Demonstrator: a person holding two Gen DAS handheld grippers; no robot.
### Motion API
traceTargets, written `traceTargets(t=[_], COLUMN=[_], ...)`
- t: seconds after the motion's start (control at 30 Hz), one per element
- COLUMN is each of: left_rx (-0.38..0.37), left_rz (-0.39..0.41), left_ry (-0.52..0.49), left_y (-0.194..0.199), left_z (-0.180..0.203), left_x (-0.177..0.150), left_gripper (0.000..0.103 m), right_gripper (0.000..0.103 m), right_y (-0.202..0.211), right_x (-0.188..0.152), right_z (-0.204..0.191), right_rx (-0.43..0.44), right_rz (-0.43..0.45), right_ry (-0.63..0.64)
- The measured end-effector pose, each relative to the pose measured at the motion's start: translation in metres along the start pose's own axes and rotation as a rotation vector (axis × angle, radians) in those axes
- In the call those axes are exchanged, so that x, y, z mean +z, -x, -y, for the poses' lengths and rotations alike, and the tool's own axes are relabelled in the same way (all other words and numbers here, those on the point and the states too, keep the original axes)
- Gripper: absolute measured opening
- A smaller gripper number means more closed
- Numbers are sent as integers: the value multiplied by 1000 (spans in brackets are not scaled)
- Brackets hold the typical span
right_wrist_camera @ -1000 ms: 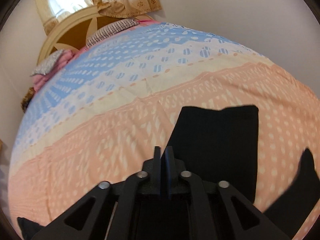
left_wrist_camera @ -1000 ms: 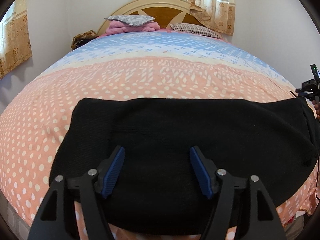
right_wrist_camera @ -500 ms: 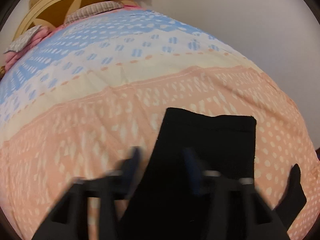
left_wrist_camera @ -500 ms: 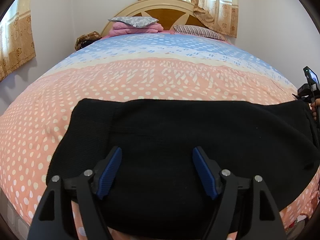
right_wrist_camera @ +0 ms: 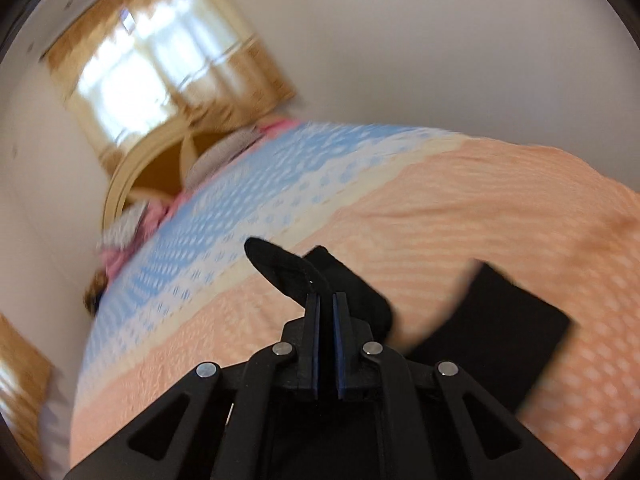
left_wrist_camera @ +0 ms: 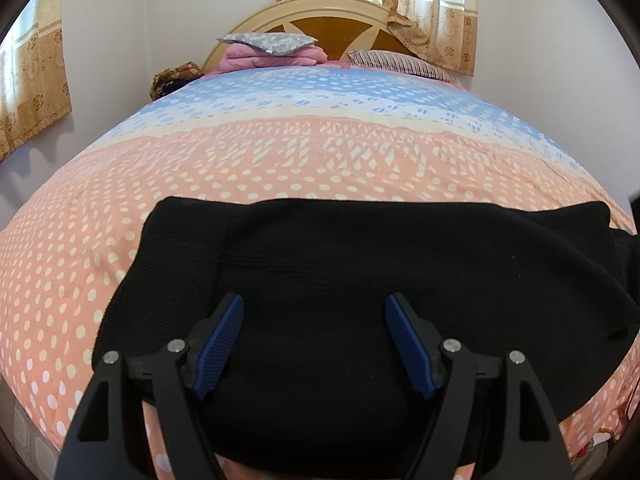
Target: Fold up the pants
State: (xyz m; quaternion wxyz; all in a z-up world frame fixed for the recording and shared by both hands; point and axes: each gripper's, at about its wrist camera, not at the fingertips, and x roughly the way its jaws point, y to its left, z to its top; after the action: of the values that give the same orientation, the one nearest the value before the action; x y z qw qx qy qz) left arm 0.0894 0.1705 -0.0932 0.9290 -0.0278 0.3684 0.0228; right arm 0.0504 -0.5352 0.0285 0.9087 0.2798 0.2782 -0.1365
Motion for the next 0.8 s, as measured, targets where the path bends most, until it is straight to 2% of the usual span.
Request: traceTargets(t=[0.07,0.13,0.2,0.27,0.37,0.5,0.57,0.67,0.7,0.73,0.8], left_rx=[1,2,4,10,16,19,24,39,42,37,26], left_rz=[-3,-4,-7,-8,-13,-21,-22,-13,-4,8,25], left_ry=[1,-2,-2,-5,-8,-18,-31,-61,-66,-69,-65], left_y=[0,0,0,0,0,2,4,10,13,18,27], left_z=[0,0,0,1,2,2,3,6,7,7,5], left_x=[0,0,1,1,2,3,3,6,7,9,12], left_gripper=[77,77,77,77,77,77,77,76,76,76,77], right_gripper=[6,6,4,4,3,5,5,5,5,5,5], right_y=[17,24,22,14,1,6,12,40,48,58,63], right_x=[-8,-20,-33,-47,-59,-56,-50,-42,-40,-39,-45], right_z=[35,71,98,115,127,128,127,116,107,89,56], right_rx=[-29,-69,-72,-72,-80,-88,-120,-314,-342,-315,-184], right_rz=[23,7,-23,-82,-114,-105,-95,17,52,79,41], right_ry=[-64,-133,-203,-224,-247,-255,-243,-178,-143,-81,4])
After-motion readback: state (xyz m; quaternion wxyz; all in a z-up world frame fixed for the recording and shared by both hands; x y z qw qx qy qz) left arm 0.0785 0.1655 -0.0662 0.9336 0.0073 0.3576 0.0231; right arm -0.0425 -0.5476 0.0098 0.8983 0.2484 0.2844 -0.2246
